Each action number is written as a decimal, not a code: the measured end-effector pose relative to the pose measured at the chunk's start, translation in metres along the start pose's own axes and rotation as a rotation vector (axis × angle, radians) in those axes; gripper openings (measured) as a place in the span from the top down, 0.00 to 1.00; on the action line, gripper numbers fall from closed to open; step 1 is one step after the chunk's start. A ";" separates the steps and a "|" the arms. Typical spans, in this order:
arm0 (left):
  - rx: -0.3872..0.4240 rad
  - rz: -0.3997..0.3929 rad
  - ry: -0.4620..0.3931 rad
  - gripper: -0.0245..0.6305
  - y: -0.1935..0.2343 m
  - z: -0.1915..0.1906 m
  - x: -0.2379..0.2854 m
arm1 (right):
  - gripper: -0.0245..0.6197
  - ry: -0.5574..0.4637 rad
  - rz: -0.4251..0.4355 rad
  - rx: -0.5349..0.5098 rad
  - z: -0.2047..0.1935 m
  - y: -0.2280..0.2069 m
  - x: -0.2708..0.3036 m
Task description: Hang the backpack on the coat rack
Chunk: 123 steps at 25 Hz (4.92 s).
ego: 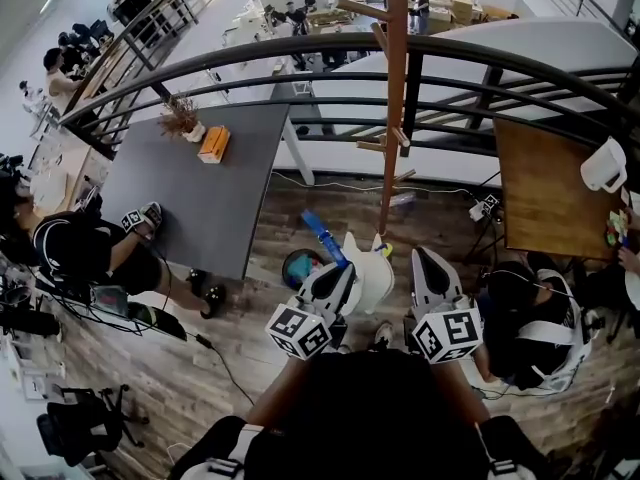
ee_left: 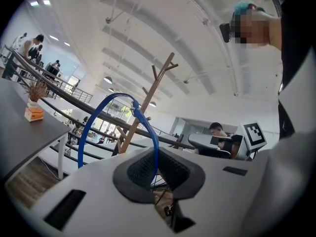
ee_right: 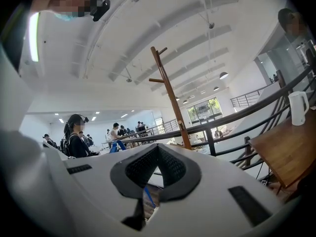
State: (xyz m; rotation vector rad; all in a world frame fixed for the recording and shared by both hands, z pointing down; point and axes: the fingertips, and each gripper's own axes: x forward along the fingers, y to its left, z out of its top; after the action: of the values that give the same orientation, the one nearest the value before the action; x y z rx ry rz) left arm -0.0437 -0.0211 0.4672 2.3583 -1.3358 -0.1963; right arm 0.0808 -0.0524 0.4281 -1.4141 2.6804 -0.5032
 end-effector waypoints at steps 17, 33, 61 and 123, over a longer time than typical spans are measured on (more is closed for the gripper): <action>0.004 -0.054 0.014 0.93 0.012 0.008 0.033 | 0.94 0.033 -0.019 -0.012 -0.003 -0.013 0.023; -0.017 -0.174 0.074 0.93 0.046 0.019 0.050 | 0.94 0.003 -0.113 -0.010 0.002 -0.003 0.070; -0.010 -0.243 0.150 0.93 0.085 0.025 0.079 | 0.94 -0.015 -0.169 -0.023 0.006 -0.011 0.102; -0.008 -0.260 0.248 0.93 0.107 -0.004 0.196 | 0.94 0.000 -0.162 -0.006 0.013 -0.099 0.152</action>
State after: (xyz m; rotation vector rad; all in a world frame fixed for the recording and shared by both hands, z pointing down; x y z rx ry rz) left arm -0.0227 -0.2332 0.5328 2.4496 -0.9121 0.0160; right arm 0.0746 -0.2308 0.4611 -1.6413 2.5821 -0.5073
